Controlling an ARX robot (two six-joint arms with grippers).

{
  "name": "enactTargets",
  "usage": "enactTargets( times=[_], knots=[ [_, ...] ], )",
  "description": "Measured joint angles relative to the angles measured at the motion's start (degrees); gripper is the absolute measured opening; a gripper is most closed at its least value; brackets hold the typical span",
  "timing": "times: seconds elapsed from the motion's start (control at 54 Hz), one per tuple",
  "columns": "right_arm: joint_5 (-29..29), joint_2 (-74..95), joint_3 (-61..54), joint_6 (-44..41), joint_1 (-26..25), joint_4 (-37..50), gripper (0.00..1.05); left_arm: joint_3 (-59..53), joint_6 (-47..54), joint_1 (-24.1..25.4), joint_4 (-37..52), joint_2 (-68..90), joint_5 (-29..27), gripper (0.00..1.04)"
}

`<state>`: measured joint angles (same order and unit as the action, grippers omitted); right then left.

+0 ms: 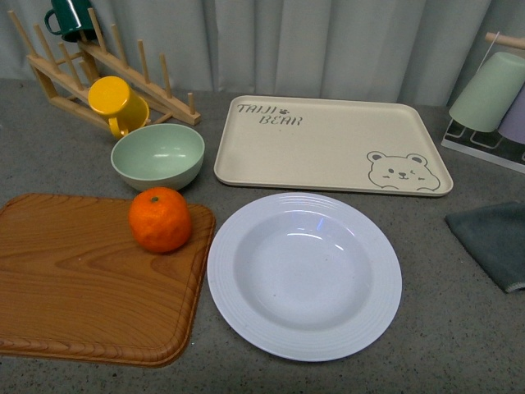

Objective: Place orange and plate with both arms

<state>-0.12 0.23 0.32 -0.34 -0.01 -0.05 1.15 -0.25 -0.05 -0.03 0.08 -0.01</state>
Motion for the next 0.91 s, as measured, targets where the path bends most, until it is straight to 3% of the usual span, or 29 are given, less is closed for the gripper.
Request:
enactTargets(
  times=[0.907],
  knots=[
    [0.02, 0.00, 0.00, 0.00, 0.00, 0.00, 0.96, 0.00, 0.00, 0.00, 0.00, 0.00, 0.00, 0.98]
  ],
)
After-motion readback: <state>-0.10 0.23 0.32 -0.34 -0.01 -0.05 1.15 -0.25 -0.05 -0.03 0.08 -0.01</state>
